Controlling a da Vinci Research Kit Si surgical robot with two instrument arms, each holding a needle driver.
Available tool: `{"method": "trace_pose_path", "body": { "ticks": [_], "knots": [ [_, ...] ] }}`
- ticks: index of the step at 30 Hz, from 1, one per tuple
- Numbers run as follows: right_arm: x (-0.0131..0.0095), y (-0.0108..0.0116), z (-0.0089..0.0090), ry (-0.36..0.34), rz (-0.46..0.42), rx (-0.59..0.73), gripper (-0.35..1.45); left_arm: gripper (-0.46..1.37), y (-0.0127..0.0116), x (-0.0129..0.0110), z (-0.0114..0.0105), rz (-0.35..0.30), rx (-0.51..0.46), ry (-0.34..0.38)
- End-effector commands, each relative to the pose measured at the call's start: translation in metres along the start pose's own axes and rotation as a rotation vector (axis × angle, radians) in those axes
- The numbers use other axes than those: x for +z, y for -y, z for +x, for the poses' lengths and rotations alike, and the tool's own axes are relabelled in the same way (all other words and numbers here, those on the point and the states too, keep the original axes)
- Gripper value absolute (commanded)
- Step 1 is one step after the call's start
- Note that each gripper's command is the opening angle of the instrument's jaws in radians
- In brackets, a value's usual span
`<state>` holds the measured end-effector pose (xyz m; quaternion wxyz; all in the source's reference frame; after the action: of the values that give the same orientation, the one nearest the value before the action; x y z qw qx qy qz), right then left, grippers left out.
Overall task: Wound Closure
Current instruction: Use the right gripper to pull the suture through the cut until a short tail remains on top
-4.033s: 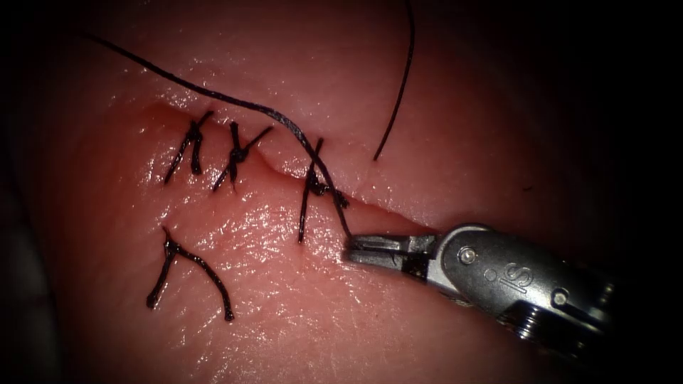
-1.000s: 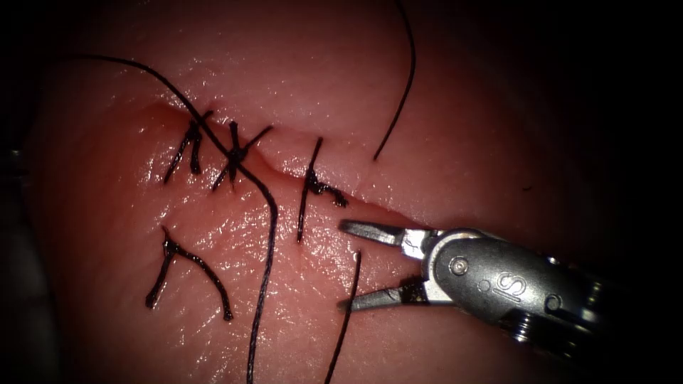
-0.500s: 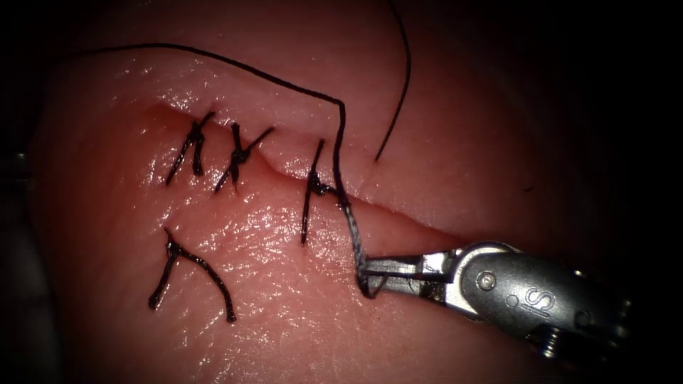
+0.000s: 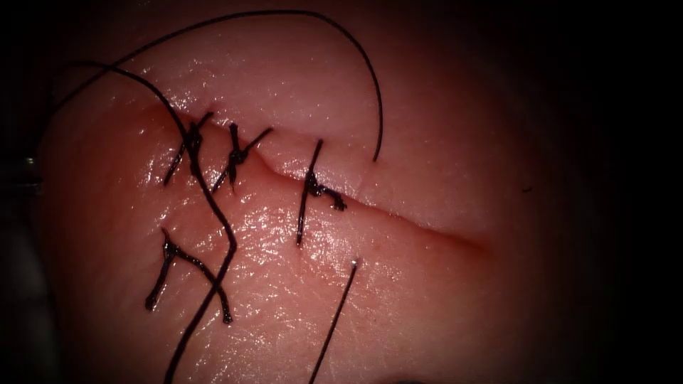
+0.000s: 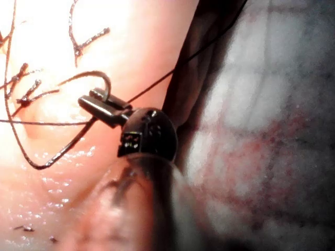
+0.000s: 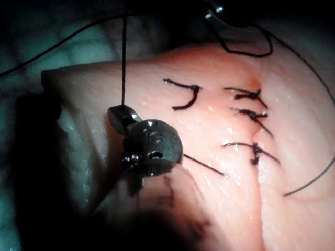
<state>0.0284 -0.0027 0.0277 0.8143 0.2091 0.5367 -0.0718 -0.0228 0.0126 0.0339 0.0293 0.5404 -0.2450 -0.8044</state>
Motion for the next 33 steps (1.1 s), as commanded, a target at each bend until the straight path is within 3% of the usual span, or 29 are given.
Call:
{"method": "trace_pose_path", "body": {
  "ticks": [1,13,16,17,18,19,20,21,22,27,33],
  "knots": [
    [0.0007,0.0003,0.0,0.008,0.026,0.004,-0.35,-0.35,0.0,0.0,0.0,-0.01,-0.001,0.001],
    [0.0059,0.0038,0.0,0.009,0.227,0.028,-0.35,-0.35,-0.0004,0.0003,-0.0002,-0.024,0.003,-0.002],
    [0.0062,0.0039,-0.0002,0.013,0.222,0.009,-0.35,-0.35,-0.0005,0.0003,-0.0003,-0.027,0.005,-0.001],
    [0.006,0.0038,-0.0003,0.008,0.2,0.004,-0.06,-0.35,-0.0005,0.0003,-0.0004,-0.026,0.005,-0.001],
    [0.0058,0.0037,-0.0003,0.0,0.18,0.005,0.11,-0.35,-0.0005,0.0003,-0.0004,-0.026,0.005,-0.001],
    [0.0055,0.0033,-0.0003,-0.01,0.147,0.012,0.55,-0.35,-0.0005,0.0003,-0.0004,-0.028,0.005,-0.004],
    [0.0051,0.003,-0.0003,-0.021,0.119,0.02,0.78,-0.35,-0.0005,0.0003,-0.0004,-0.028,0.005,-0.004],
    [0.0048,0.0027,-0.0002,-0.026,0.096,0.027,0.89,-0.35,-0.0005,0.0003,-0.0004,-0.028,0.005,-0.004],
    [0.003,0.0013,0.0001,-0.047,0.001,0.07,1.28,-0.35,-0.0005,0.0003,-0.0004,-0.028,0.005,-0.004],
    [-0.001,-0.0012,0.001,-0.091,-0.147,0.056,1.36,-0.35,-0.0005,0.0003,-0.0004,-0.028,-0.001,-0.004],
    [-0.0059,-0.0029,0.0018,-0.134,-0.215,0.042,1.37,-0.35,-0.0005,0.0003,-0.0004,-0.03,0.005,-0.007]
  ]
}}
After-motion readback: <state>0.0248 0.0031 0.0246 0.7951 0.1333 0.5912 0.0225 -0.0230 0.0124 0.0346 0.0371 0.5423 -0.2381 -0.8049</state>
